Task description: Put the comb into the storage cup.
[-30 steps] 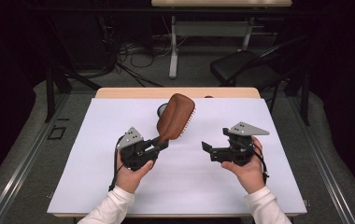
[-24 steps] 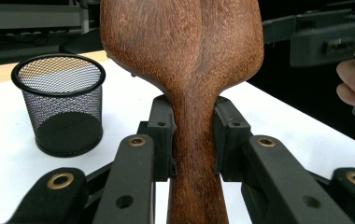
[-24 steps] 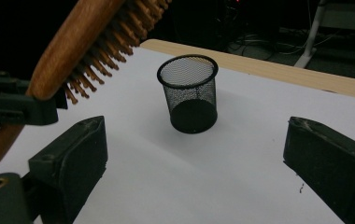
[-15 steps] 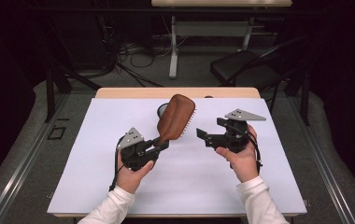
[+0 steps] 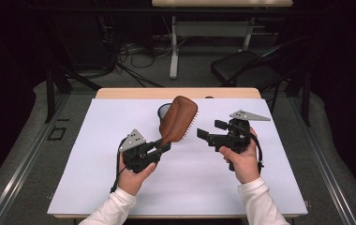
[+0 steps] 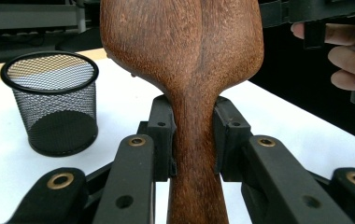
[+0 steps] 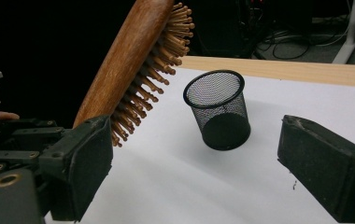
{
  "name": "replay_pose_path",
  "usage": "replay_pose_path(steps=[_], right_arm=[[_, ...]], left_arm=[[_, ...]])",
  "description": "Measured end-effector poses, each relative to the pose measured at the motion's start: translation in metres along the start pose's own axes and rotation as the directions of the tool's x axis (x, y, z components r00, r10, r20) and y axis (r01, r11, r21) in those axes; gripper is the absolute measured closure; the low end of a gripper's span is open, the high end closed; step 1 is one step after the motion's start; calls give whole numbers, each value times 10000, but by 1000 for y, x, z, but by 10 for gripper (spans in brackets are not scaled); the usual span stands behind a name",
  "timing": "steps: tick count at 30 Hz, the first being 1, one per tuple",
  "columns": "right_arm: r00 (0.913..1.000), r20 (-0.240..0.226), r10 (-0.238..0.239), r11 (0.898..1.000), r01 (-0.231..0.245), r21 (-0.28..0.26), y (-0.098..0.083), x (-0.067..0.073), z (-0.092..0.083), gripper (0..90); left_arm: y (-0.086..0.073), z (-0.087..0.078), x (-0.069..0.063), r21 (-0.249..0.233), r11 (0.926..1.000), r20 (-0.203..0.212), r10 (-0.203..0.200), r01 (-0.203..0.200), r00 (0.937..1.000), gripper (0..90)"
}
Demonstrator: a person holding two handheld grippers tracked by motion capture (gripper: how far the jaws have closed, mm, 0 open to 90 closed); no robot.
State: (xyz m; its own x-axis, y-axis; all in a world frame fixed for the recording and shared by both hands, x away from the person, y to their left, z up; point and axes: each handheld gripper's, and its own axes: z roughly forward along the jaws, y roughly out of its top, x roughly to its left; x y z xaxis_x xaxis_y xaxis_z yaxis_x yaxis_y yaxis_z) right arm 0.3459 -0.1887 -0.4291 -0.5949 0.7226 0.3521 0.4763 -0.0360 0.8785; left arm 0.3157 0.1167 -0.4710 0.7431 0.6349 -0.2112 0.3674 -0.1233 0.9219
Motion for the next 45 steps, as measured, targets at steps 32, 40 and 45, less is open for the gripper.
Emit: replay_pose_path(steps=[32,40,45], right_arm=[[9743,-1525,1661,9860,-1614,427,-9,-2,10,146],[9663,-1757,1879,9818,-1795,625,-11,-2,14,153],[9617,-1878,1997,9793,-1897,701,-12,-2,16,160]], left_arm=[[-12,16,-22,439,9979,490,445,-467,9978,720],[-13,18,-27,472,9971,644,563,-594,9963,719],[-14,19,-29,493,9967,695,608,-643,9957,720]])
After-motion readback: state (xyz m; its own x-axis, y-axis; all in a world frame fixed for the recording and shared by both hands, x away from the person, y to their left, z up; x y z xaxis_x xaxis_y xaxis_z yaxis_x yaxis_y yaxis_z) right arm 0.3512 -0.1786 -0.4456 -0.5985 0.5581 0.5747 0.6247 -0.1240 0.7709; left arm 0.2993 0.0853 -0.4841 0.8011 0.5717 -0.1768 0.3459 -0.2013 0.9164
